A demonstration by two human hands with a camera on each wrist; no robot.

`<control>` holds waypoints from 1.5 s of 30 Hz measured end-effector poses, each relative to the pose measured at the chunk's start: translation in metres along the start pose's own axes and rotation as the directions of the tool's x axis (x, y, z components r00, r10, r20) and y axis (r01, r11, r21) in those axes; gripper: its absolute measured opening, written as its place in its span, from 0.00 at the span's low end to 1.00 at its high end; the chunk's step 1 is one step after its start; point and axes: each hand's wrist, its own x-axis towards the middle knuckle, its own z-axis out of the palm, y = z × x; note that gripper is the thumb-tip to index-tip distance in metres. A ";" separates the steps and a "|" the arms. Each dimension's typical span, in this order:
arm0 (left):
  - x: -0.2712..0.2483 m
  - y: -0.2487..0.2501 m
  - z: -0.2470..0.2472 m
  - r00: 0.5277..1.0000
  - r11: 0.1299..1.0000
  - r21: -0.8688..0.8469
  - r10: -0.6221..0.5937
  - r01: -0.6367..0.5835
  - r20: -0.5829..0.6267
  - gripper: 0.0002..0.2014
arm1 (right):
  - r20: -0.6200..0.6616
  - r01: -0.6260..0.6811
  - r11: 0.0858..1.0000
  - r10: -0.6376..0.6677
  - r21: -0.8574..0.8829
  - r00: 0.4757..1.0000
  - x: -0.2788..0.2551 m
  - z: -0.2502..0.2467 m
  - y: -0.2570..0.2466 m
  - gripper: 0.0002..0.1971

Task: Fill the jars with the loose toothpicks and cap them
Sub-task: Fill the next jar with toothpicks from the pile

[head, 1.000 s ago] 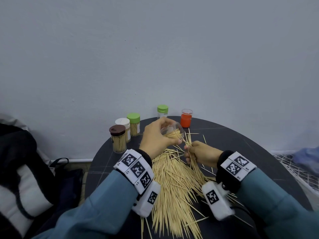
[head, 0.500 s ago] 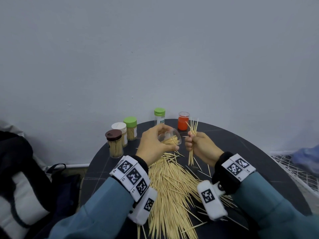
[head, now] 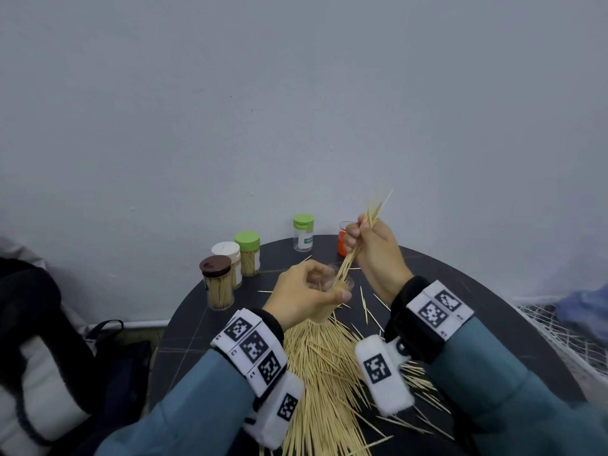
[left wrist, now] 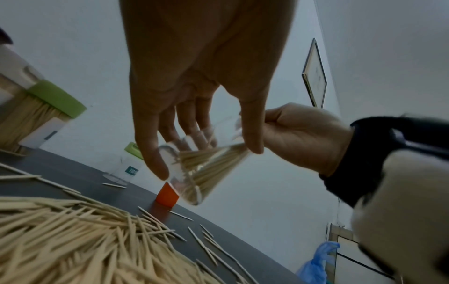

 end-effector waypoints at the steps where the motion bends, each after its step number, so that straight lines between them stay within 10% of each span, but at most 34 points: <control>1: 0.000 0.000 0.000 1.000 1.000 -0.017 0.000 0.000 0.003 0.22 | 0.010 -0.003 0.999 0.003 -0.042 1.000 -0.003 0.001 0.005 0.12; 26: 0.003 -0.003 0.000 0.997 0.996 -0.058 0.070 -0.071 -0.022 0.21 | 0.127 -0.156 0.927 0.210 -0.341 0.969 -0.031 -0.009 0.016 0.11; 39: 0.001 -0.001 -0.001 0.998 0.995 -0.078 0.053 -0.055 -0.025 0.24 | 0.062 -0.016 0.893 0.048 -0.449 0.997 -0.030 -0.017 0.006 0.18; 45: 0.001 -0.001 -0.001 0.998 0.997 -0.053 0.056 -0.057 -0.006 0.26 | 0.129 -0.146 0.829 0.253 -0.540 0.959 -0.035 -0.015 0.001 0.22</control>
